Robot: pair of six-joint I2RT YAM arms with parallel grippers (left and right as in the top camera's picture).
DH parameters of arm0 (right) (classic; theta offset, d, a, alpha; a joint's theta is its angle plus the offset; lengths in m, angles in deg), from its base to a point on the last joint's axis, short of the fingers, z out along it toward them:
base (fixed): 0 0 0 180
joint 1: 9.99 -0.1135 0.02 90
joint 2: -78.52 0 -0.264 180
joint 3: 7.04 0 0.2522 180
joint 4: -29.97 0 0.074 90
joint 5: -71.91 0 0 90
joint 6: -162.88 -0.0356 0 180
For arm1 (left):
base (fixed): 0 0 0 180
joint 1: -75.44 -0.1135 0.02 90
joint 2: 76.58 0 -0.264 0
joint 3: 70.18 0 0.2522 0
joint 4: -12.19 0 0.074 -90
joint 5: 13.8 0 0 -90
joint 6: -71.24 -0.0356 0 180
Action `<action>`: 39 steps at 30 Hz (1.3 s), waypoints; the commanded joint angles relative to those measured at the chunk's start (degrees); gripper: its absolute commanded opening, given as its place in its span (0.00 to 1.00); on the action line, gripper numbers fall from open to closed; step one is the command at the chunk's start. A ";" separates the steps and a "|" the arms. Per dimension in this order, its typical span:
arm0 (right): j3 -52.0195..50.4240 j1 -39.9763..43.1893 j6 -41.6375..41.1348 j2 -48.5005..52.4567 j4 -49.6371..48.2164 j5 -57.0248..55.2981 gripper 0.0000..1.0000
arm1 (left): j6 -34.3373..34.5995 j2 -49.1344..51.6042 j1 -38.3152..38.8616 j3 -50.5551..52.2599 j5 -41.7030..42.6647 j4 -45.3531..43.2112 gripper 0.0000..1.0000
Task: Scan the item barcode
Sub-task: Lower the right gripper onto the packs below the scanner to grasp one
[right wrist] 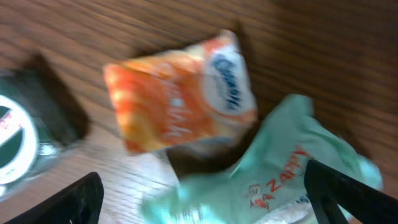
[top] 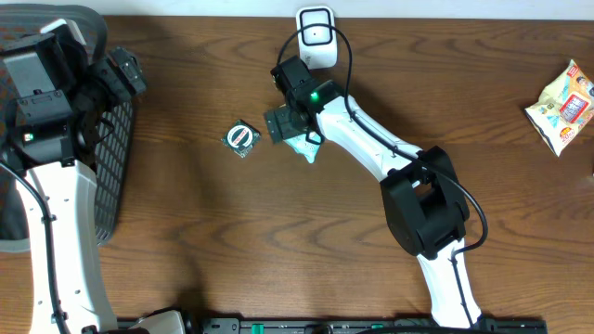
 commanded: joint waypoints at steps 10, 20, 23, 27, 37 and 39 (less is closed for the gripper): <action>-0.15 4.02 -3.34 -4.24 10.01 -6.45 0.79 | 0.11 0.96 -0.79 -0.28 -3.80 1.07 0.98; -0.15 4.13 -0.74 -4.28 20.83 -5.81 0.60 | 0.11 0.96 -0.79 -0.28 -3.80 1.05 0.98; -0.20 4.02 -0.74 -4.22 21.68 -4.24 0.43 | 0.11 0.96 -0.79 -0.28 -3.80 1.07 0.98; -1.22 3.67 -0.76 -4.13 21.20 -4.09 0.32 | 0.11 0.96 -0.79 -0.28 -3.80 1.07 0.98; -10.99 4.94 -1.84 -4.13 9.60 -5.33 0.19 | 0.11 0.96 -0.79 -0.28 -3.80 1.07 0.98; -11.43 5.49 -1.84 -4.13 7.96 -7.39 0.22 | 0.11 0.96 -0.79 -0.28 -3.80 1.07 0.98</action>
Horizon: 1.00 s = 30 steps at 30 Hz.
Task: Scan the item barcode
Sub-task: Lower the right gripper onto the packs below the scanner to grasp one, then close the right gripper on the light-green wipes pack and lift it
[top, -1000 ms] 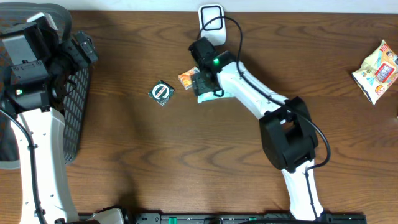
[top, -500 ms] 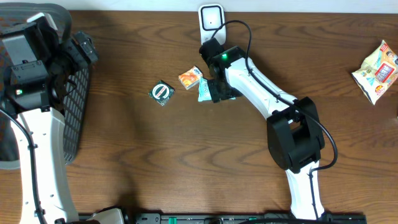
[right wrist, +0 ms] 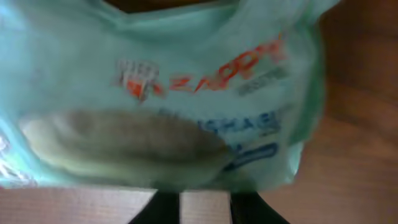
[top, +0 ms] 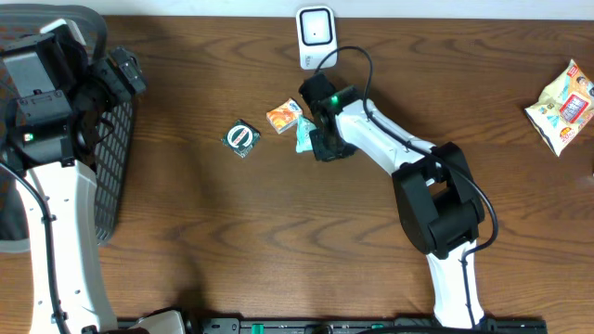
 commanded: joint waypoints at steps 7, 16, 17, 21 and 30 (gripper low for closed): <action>1.99 4.85 0.68 -1.49 -8.83 -8.07 0.40 | 0.11 0.96 -0.79 -0.28 -3.74 1.05 0.98; 13.16 8.33 3.48 -1.51 -10.21 18.71 0.46 | 0.11 0.96 -0.79 -0.28 -3.74 1.05 0.98; 13.55 8.39 4.11 -1.51 -9.88 22.45 0.46 | 0.11 0.96 -0.79 -0.28 -3.74 1.05 0.98; 13.29 6.86 4.72 -1.36 -6.25 28.04 0.46 | 0.11 0.96 -0.79 -0.28 -3.74 1.05 0.98; 6.95 -3.52 -8.74 -1.33 -3.30 -9.68 0.57 | 0.11 0.96 -0.79 -0.28 -3.74 1.05 0.98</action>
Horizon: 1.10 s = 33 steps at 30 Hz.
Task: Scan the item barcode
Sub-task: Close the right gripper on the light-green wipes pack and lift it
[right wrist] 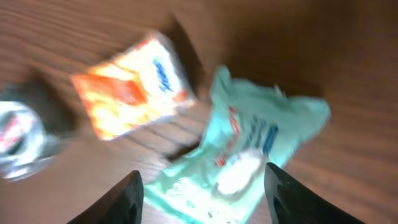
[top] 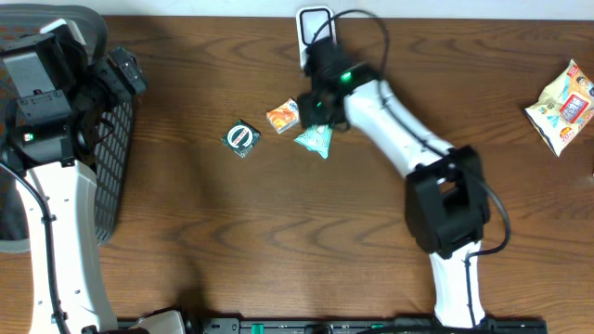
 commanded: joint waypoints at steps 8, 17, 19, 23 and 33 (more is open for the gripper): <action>-10.80 -8.61 -10.93 -0.79 -8.39 -28.81 0.56 | 0.11 0.96 -0.79 -0.28 -3.69 1.05 0.98; -15.21 -8.09 -7.98 -0.79 -12.50 -28.41 0.53 | 0.11 0.96 -0.79 -0.28 -3.72 1.05 0.98; -16.52 -8.09 -3.17 -0.79 -15.19 -26.71 0.52 | 0.11 0.96 -0.79 -0.28 -3.72 1.05 0.98; -17.16 -8.28 7.30 -0.79 -18.14 -25.83 0.52 | 0.11 0.96 -0.79 -0.28 -3.72 1.05 0.98; -14.19 -11.02 12.48 -4.48 -16.41 -39.56 0.54 | 0.11 0.96 -0.79 -0.28 -3.72 1.05 0.98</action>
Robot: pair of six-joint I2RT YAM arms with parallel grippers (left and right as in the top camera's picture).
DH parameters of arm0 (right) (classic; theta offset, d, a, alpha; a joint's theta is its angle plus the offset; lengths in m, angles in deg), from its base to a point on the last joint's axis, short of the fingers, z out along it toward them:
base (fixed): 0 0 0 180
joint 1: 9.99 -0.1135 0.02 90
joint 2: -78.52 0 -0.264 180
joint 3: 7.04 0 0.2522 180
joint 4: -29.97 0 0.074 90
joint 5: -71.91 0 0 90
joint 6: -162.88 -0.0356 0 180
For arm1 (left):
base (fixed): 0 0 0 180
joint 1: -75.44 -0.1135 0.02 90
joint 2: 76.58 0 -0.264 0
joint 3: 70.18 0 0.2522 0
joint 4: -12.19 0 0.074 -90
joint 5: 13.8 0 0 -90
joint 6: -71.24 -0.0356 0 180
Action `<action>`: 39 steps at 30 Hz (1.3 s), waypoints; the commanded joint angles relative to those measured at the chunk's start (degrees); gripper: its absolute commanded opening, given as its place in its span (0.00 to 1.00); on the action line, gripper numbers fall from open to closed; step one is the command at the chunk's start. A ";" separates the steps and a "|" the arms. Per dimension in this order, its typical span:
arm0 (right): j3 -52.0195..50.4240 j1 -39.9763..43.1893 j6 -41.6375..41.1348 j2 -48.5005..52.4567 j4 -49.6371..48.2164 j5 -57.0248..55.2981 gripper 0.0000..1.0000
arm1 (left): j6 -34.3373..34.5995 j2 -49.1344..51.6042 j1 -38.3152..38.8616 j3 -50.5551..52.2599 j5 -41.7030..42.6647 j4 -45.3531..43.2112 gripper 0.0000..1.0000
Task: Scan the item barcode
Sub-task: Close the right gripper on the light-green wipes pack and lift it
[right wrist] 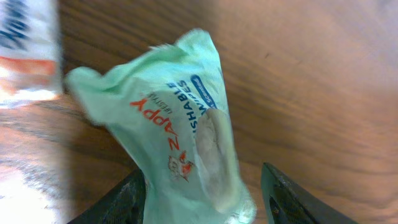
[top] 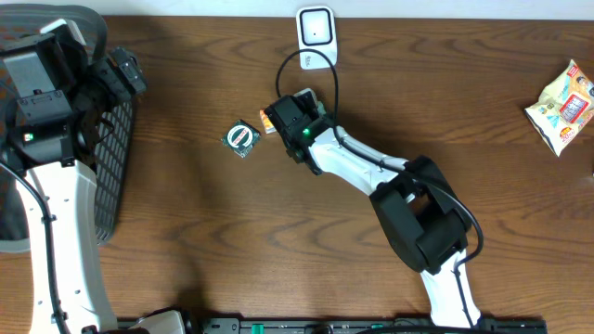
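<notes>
A mint-green "Zappy" wipes packet [right wrist: 180, 124] lies on the wooden table, its lower end between the two fingers of my right gripper [right wrist: 208, 199], which stands open around it. In the overhead view the right gripper [top: 295, 125] covers that packet. An orange packet [right wrist: 25, 56] lies just beside it, its edge showing in the overhead view [top: 269, 119]. The white scanner [top: 316, 26] stands at the table's far edge. My left gripper [top: 123, 72] hangs at the far left, its jaws too dark to read.
A round dark tin [top: 241, 137] lies left of the packets. A yellow snack bag [top: 561, 107] sits at the far right. A black mesh basket [top: 116, 176] stands at the left edge under the left arm.
My right gripper was open near the scanner, above both packets. Now it is lower and further left, its fingers on either side of the green packet. The left arm has not moved.
My right gripper was open over the orange and green packets. Then it was right of them, with the green packet filling its view. Then it stood open near the scanner, the green packet lying a little further right. Now it straddles the green packet.
</notes>
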 commanded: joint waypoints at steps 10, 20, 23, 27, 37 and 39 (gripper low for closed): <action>0.24 -0.92 4.76 0.52 -2.16 5.25 0.55 | 0.13 0.96 -0.79 -0.28 -3.72 1.05 0.98; 0.24 1.42 4.74 3.10 -1.16 5.33 0.52 | 0.13 0.96 -0.79 -0.28 -3.72 1.05 0.98; 0.24 1.73 4.76 3.10 -0.35 7.41 0.32 | 0.13 0.96 -0.79 -0.28 -3.72 1.05 0.98; 0.26 2.62 4.76 3.10 0.50 13.94 0.01 | 0.13 0.96 -0.79 -0.28 -3.72 1.05 0.98; 3.93 11.72 4.70 -3.50 7.56 41.94 0.01 | 0.13 0.96 -0.79 -0.28 -3.72 1.05 0.98; 4.28 14.86 4.72 -5.35 9.14 52.41 0.01 | 0.13 0.96 -0.79 -0.28 -3.72 1.05 0.98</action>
